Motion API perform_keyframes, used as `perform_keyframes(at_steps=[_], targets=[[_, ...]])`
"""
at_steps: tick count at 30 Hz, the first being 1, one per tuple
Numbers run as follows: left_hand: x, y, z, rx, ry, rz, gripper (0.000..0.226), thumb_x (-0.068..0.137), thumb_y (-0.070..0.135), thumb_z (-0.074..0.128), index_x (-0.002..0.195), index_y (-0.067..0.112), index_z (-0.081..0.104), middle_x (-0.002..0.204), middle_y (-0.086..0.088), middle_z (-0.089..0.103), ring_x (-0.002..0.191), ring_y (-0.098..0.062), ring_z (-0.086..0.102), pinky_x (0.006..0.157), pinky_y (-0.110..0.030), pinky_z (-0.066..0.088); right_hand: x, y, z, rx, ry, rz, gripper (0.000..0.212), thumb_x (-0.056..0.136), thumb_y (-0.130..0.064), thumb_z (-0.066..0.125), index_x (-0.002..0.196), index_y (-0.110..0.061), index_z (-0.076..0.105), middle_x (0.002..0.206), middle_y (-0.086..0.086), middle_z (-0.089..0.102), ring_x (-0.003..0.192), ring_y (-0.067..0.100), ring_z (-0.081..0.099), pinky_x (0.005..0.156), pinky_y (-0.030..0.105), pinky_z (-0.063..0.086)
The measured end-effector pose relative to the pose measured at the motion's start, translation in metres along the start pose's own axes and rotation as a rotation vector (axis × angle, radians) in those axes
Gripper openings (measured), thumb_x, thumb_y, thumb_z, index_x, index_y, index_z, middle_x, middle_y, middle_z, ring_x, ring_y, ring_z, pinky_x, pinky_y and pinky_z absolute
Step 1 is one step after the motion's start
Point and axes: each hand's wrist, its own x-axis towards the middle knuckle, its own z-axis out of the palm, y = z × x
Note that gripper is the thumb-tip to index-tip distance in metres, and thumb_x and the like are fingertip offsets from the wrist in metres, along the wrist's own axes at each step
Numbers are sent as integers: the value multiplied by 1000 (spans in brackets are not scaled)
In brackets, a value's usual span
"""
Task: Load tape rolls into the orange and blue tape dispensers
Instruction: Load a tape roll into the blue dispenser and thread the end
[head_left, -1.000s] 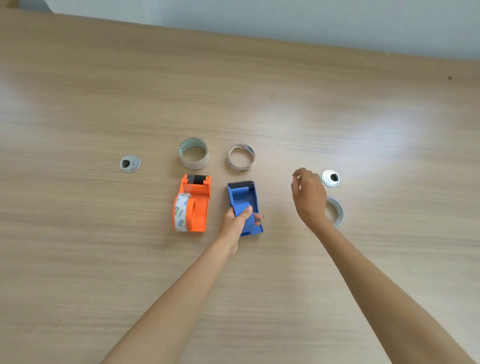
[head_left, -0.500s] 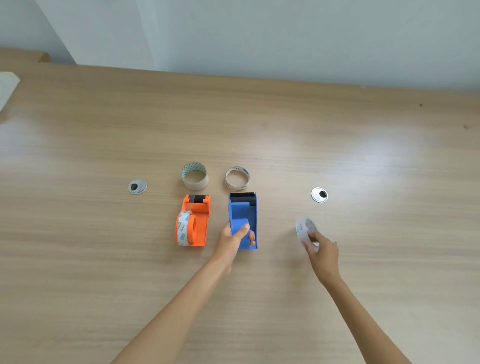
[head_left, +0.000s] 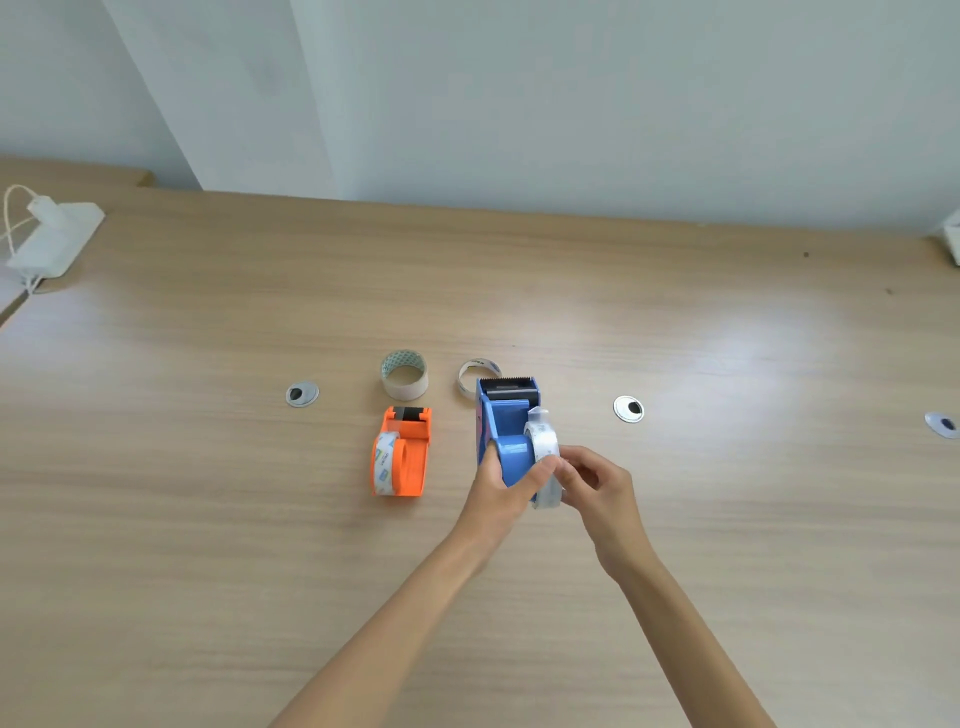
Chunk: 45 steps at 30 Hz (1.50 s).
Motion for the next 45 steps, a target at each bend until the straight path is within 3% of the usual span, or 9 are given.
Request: perform_keyframes(at_steps=[9, 16, 20, 24, 28, 31, 36, 40, 45], targets=[[-5, 4, 0, -15, 105, 58, 46, 83, 35, 69, 124, 22, 53, 116, 0, 69, 106, -13, 66, 89, -28, 54, 1, -9, 11, 238, -84, 117, 18, 92, -14, 58, 103, -6, 68, 95, 16, 68, 86, 23, 66, 76, 34, 57], [-4, 11, -9, -72, 292, -89, 24, 100, 27, 42, 98, 7, 57, 75, -2, 68, 71, -14, 65, 83, -32, 48, 8, -11, 4, 112, -15, -29, 7, 89, -8, 61, 96, -9, 64, 94, 11, 69, 90, 15, 62, 81, 27, 46], [4, 8, -21, -188, 190, -322, 66, 95, 62, 27, 85, 15, 72, 68, 2, 73, 80, -19, 66, 100, -38, 46, 9, -14, -2, -153, -103, -249, 15, 83, -3, 68, 90, -16, 66, 97, -1, 67, 101, 14, 61, 88, 15, 43], [8, 6, -23, -162, 174, -380, 97, 63, 95, 29, 125, 28, 61, 131, 1, 62, 125, -19, 53, 114, -42, 33, 15, -4, -7, -533, -134, -503, 26, 73, 4, 73, 85, -17, 66, 95, -8, 59, 97, 12, 55, 85, 15, 42], [12, 15, -24, -344, 105, -301, 70, 88, 70, 32, 120, 14, 61, 81, -1, 68, 78, -18, 65, 85, -33, 51, 23, 10, -10, -838, -183, -651, 31, 71, 12, 70, 82, -16, 63, 94, -4, 55, 90, 15, 54, 75, 16, 44], [13, 15, -26, -283, 21, -215, 49, 90, 50, 53, 108, 5, 62, 75, -4, 63, 75, -20, 62, 79, -35, 53, 27, 23, -6, -947, -186, -707, 33, 70, 14, 68, 83, -15, 60, 92, -1, 57, 86, 17, 55, 66, 26, 49], [12, 17, -28, -228, 59, -154, 30, 82, 41, 66, 93, 13, 63, 72, 4, 67, 77, -16, 63, 91, -38, 49, 21, 19, 5, -392, -113, -323, 39, 82, 17, 49, 99, -13, 67, 103, -4, 68, 100, 6, 62, 86, 17, 49], [13, 15, -29, -210, 73, -115, 40, 69, 47, 68, 98, 19, 65, 85, 1, 68, 91, -20, 64, 84, -34, 54, 22, 3, 12, 30, -121, 2, 20, 95, -9, 50, 101, -13, 69, 103, 3, 72, 103, 14, 65, 88, 27, 52], [14, 19, -29, -228, 74, -161, 68, 63, 59, 78, 111, 13, 64, 107, -11, 72, 111, -29, 64, 107, -53, 41, 11, -1, 23, 17, -158, -82, 15, 92, -12, 59, 104, -13, 67, 106, -1, 71, 104, 11, 63, 86, 22, 50]])
